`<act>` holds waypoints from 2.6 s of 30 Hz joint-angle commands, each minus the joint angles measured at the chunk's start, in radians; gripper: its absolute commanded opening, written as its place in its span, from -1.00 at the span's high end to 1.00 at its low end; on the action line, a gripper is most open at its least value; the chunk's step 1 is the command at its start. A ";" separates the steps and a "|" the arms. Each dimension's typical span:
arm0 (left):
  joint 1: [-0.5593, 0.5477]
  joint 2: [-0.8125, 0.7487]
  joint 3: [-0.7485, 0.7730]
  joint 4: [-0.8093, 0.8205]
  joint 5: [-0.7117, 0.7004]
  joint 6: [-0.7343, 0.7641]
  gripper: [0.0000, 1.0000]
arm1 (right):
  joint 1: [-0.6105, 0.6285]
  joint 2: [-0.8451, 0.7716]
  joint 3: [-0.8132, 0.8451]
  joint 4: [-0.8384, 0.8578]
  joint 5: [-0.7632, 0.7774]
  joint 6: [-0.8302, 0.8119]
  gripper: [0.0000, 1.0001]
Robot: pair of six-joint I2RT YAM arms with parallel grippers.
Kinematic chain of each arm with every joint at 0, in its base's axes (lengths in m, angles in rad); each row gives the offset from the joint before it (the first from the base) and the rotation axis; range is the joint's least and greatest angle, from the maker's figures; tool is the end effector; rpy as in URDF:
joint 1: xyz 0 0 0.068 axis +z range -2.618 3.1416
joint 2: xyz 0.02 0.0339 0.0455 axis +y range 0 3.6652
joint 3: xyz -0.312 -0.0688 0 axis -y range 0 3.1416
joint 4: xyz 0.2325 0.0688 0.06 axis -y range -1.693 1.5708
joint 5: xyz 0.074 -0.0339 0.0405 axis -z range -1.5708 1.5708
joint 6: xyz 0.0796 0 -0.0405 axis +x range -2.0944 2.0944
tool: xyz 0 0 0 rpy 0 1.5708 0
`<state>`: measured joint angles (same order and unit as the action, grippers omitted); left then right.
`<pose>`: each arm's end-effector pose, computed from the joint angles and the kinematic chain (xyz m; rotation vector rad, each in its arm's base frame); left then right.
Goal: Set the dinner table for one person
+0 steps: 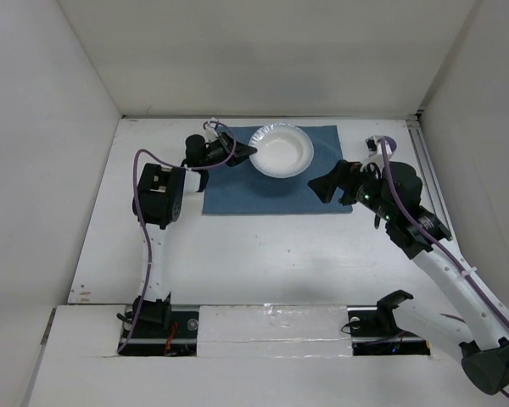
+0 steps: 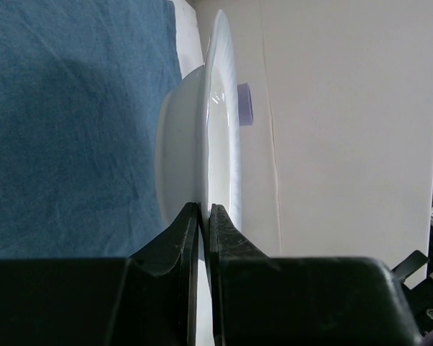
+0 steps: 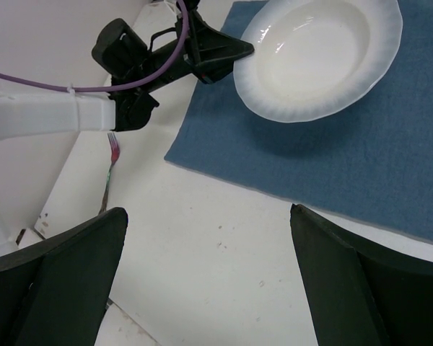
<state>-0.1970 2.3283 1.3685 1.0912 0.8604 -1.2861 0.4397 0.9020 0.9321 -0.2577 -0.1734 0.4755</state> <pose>0.5194 -0.1652 0.2007 -0.1107 1.7753 -1.7476 0.1802 0.0999 0.3909 -0.0954 1.8669 0.8003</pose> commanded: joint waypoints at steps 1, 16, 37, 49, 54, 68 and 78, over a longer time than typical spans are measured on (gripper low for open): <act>-0.007 -0.035 0.014 0.131 0.025 0.013 1.00 | -0.006 0.003 -0.009 0.034 -0.012 -0.009 -1.00; -0.007 0.014 -0.005 0.055 -0.004 0.059 0.85 | -0.015 0.003 -0.018 0.034 -0.012 -0.009 -1.00; -0.007 -0.300 -0.045 -0.696 -0.359 0.361 -1.00 | -0.036 0.073 0.016 0.044 0.064 0.031 -1.00; -0.016 -0.469 0.223 -1.293 -0.745 0.585 -1.00 | -0.203 0.389 0.362 -0.103 0.297 -0.021 -1.00; -0.016 -0.595 0.354 -1.554 -0.971 0.575 -1.00 | -0.360 0.589 0.554 -0.262 0.567 0.069 -1.00; 0.120 -1.029 0.083 -1.626 -0.781 0.798 -1.00 | -0.616 0.988 0.746 -0.224 0.453 0.074 -0.65; 0.123 -1.126 -0.114 -1.554 -0.828 0.861 -1.00 | -0.647 1.117 0.783 -0.203 0.361 0.064 -0.17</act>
<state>-0.0830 1.2469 1.2541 -0.5140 0.0147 -0.4664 -0.2089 2.0220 1.6634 -0.4728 0.2302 0.5426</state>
